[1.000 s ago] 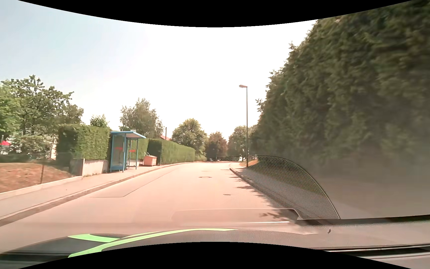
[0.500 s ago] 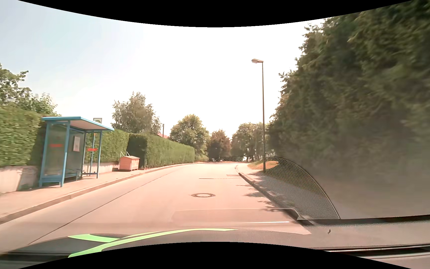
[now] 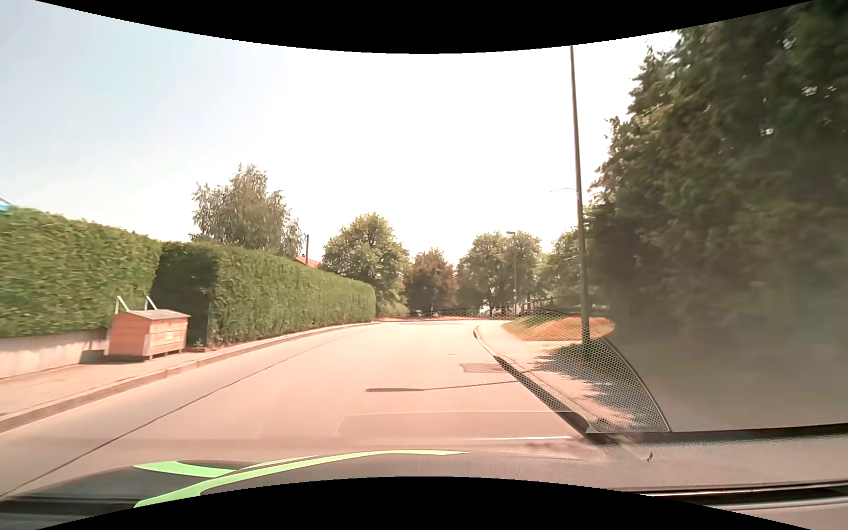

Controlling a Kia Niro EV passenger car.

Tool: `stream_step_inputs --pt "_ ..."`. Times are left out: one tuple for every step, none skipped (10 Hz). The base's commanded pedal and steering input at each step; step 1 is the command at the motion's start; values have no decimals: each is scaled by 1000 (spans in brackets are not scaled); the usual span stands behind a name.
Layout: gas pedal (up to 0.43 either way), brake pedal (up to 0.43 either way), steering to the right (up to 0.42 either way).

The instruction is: Follow the waypoints while adhering to traffic rules and regulations

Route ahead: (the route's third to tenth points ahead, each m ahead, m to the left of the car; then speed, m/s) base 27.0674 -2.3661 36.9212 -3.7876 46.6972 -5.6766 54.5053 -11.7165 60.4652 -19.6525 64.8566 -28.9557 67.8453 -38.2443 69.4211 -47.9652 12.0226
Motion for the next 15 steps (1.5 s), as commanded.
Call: stream_step_inputs --pt "130 0 6" --pt "130 0 6" --pt "130 0 7" --pt "130 0 7" --pt "130 0 7" --pt "130 0 8" --pt "130 0 9" --pt "130 0 13" --pt "110 0 18" --pt "98 0 20" --pt "98 0 26" --pt "98 0 31" --pt "98 0 34" --pt "98 0 36" --pt "98 0 38"
